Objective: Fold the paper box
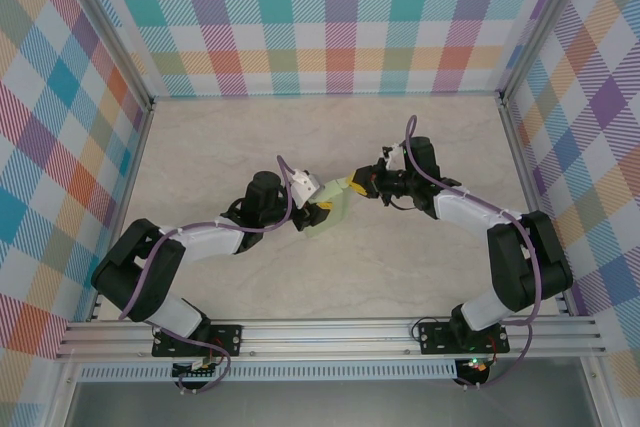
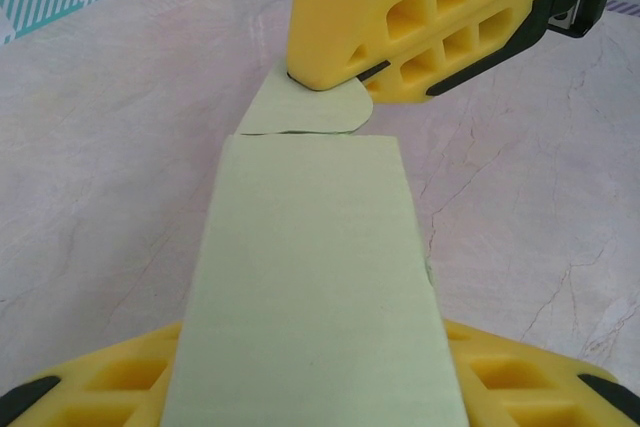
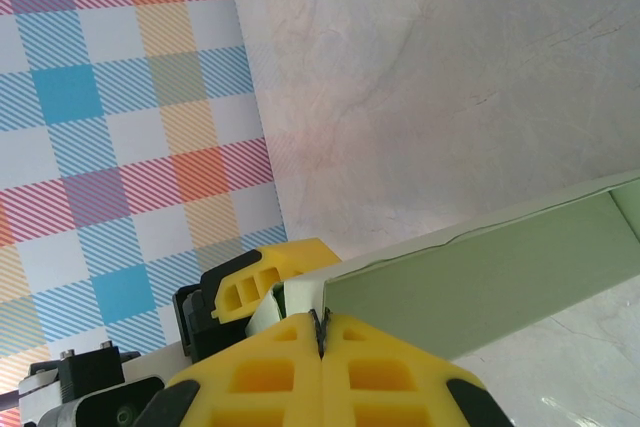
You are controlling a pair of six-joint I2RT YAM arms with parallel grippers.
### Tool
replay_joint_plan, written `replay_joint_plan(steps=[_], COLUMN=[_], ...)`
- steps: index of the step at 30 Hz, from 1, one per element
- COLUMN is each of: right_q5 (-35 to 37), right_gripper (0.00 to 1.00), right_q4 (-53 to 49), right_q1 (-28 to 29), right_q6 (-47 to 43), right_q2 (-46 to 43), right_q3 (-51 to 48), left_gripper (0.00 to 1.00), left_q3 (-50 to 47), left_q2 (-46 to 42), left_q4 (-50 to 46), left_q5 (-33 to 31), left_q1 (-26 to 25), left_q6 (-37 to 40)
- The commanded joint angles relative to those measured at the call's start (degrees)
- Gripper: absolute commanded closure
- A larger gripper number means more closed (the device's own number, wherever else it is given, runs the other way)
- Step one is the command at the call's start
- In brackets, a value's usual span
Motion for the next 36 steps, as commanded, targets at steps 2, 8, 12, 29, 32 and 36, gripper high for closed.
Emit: replay_joint_plan(steps=[2, 8, 12, 29, 32, 36], right_q5=[0.82, 0.95, 0.96, 1.7, 2.76, 3.98], right_gripper=[0.96, 0.96, 0.96, 0.93, 0.86, 0.77], right_q4=[-0.1, 2.24, 2.37, 0.82, -1.53, -5.87], right_q1=[1.1, 1.46, 1.43, 5.72, 5.77, 5.23], right_q6=[-0.65, -1.47, -3.51, -0.5, -1.38, -5.12], right_q2=[1.49, 2.25, 2.37, 1.69, 0.43, -1.77], right_q3=[-1.25, -2.41, -2.35, -2.18, -2.07, -1.67], left_gripper=[0.52, 0.52, 0.52, 0.54, 0.55, 0.54], left_q3=[-0.63, -0.49, -0.5, 2.47, 2.32, 1.72], left_q2=[2.15, 2.32, 2.33, 2.93, 3.12, 3.35], left_q4=[-5.5, -5.17, -5.49, -8.05, -8.06, -7.5], left_q5=[1.34, 2.08, 1.75, -4.23, -5.29, -5.33], left_q1=[-0.3, -0.3, -0.3, -0.81, -1.23, -1.4], left_q6=[0.47, 0.03, 0.01, -2.3, -2.16, -2.14])
